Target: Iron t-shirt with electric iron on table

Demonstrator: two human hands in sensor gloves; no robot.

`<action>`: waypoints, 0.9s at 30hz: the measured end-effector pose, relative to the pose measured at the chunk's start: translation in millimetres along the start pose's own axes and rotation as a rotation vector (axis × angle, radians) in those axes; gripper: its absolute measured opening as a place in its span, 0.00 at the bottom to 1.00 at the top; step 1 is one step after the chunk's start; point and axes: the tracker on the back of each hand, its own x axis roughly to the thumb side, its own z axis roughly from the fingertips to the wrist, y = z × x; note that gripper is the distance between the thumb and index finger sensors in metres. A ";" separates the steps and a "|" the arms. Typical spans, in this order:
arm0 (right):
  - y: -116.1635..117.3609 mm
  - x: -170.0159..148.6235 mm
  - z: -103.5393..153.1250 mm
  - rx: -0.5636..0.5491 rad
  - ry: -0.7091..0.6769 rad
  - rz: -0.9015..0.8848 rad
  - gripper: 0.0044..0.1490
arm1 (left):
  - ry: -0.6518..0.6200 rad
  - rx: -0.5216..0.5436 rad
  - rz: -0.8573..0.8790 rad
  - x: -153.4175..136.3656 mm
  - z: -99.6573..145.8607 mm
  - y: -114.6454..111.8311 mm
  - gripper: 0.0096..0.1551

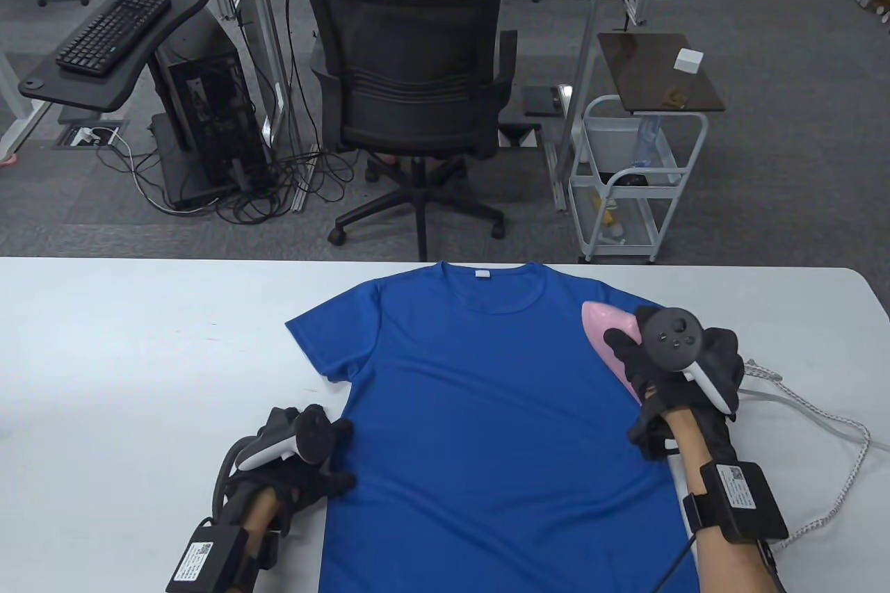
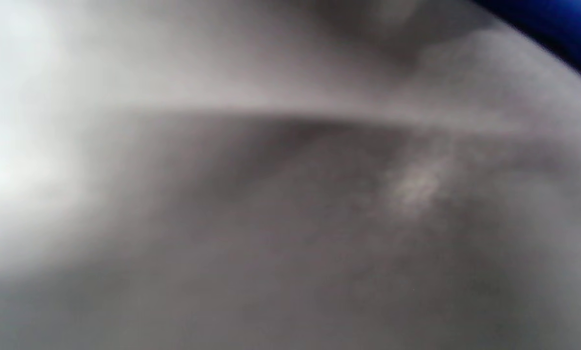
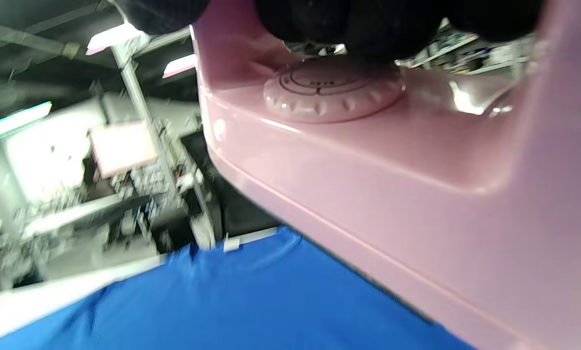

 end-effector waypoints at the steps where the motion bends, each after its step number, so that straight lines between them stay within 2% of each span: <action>1: 6.4 4.3 5.7 0.056 -0.037 0.055 0.44 | -0.006 0.000 0.008 -1.0 0.0 -0.4 0.51; 4: 25.8 8.3 22.1 0.169 -0.098 0.127 0.44 | -0.018 0.013 0.002 -2.5 0.6 -1.0 0.51; 8: 66.1 0.8 43.4 0.362 -0.150 0.149 0.44 | -0.023 0.020 0.004 -2.3 0.5 -1.9 0.50; 11: 86.9 -5.9 50.8 0.402 -0.145 0.167 0.45 | -0.021 0.016 0.004 -2.1 0.6 -1.6 0.49; 12: 84.5 -8.3 53.9 0.318 -0.148 0.160 0.45 | -0.019 0.016 0.005 -1.9 0.6 -1.6 0.49; 13: 85.0 -9.4 53.7 0.297 -0.159 0.130 0.46 | -0.017 0.016 0.004 -1.9 0.7 -1.6 0.50; 18: 83.3 -14.5 66.6 0.330 -0.138 0.069 0.46 | -0.010 0.026 0.014 -1.5 0.7 -1.7 0.49; 27: 76.0 -11.5 105.2 0.448 -0.235 0.052 0.46 | -0.005 0.019 0.016 -1.3 0.7 -1.0 0.50</action>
